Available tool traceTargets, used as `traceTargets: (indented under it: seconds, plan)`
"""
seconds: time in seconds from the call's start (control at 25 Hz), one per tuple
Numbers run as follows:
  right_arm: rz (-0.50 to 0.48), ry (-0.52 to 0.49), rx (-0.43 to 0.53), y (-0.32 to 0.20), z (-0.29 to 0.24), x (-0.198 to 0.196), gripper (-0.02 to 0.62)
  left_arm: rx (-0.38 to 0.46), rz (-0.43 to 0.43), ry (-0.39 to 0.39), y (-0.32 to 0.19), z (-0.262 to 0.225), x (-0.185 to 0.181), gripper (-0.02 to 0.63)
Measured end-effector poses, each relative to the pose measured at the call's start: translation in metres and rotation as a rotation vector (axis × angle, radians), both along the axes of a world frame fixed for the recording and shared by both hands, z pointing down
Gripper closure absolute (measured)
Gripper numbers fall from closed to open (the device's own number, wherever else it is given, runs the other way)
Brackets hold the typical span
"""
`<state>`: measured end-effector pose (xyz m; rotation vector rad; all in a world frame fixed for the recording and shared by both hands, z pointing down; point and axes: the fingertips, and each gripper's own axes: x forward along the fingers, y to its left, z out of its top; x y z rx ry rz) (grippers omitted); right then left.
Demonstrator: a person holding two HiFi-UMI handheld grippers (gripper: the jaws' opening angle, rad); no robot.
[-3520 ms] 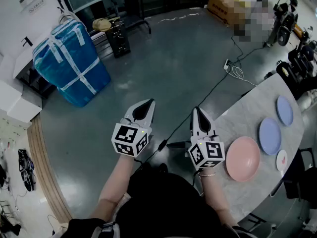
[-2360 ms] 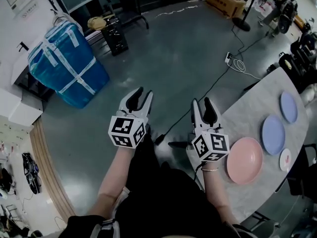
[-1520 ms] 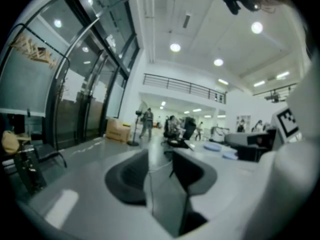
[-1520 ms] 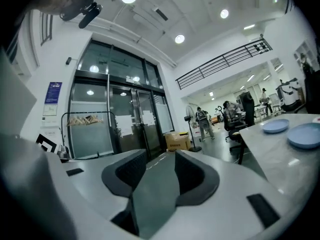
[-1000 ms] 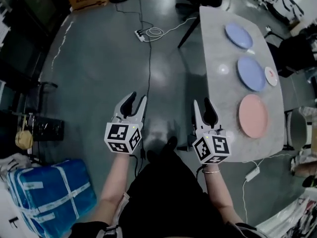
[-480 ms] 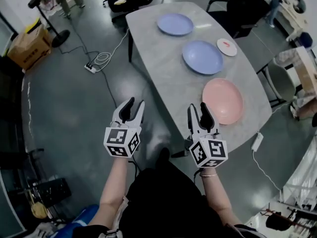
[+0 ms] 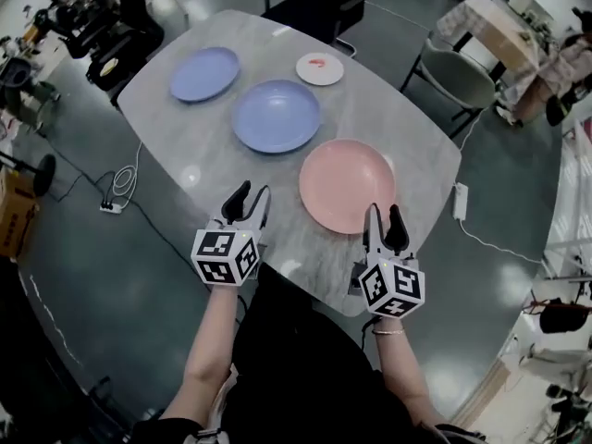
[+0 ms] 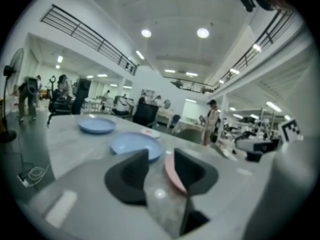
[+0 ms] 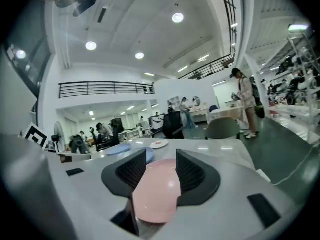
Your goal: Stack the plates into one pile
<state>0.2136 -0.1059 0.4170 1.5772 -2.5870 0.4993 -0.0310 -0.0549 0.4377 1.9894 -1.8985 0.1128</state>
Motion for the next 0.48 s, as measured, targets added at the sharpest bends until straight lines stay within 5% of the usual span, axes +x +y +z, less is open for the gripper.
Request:
traceTargets:
  seconds: [0.48]
  plan:
    - [0.423,0.049,-0.168,-0.037,0.059,0.041,0.422,-0.160,0.449,-0.034,-0.127,0.059,0.047,0.443]
